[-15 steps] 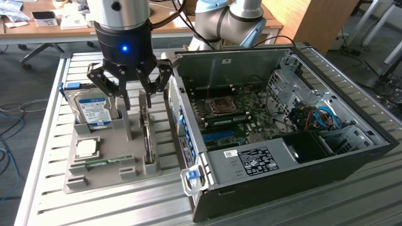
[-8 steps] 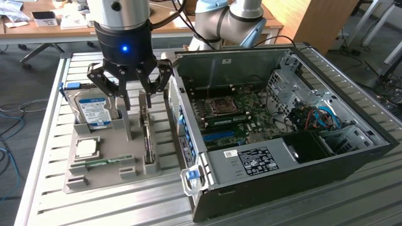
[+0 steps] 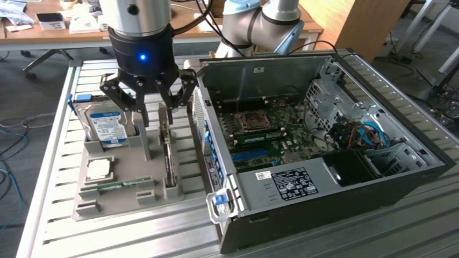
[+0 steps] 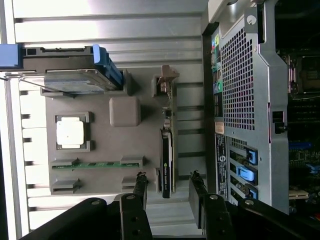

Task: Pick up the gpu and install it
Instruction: 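Pick up the gpu and move the gpu toward the slot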

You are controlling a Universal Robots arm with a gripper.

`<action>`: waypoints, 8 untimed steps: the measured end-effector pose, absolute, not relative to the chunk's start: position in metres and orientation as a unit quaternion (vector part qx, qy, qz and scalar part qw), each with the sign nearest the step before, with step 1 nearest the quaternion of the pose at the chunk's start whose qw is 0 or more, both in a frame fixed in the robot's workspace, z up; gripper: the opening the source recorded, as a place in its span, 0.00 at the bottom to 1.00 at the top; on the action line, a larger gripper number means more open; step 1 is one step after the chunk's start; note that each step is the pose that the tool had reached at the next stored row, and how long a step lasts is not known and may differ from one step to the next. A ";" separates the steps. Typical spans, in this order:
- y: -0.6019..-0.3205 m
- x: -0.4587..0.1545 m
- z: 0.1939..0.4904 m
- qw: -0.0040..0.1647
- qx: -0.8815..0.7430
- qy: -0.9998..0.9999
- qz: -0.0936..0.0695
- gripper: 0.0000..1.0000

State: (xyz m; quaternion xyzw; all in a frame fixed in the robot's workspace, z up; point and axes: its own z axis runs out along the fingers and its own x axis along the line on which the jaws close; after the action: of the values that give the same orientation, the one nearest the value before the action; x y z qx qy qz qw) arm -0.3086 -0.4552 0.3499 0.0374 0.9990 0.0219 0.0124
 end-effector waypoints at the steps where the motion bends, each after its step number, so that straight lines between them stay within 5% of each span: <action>1: -0.455 -0.309 0.350 0.012 0.037 0.999 0.022 0.47; 8: -0.455 -0.309 0.347 0.012 0.037 0.999 0.022 0.47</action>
State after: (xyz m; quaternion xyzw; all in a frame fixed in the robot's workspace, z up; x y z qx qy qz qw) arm -0.3086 -0.4552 0.3472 0.0374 0.9990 0.0220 0.0125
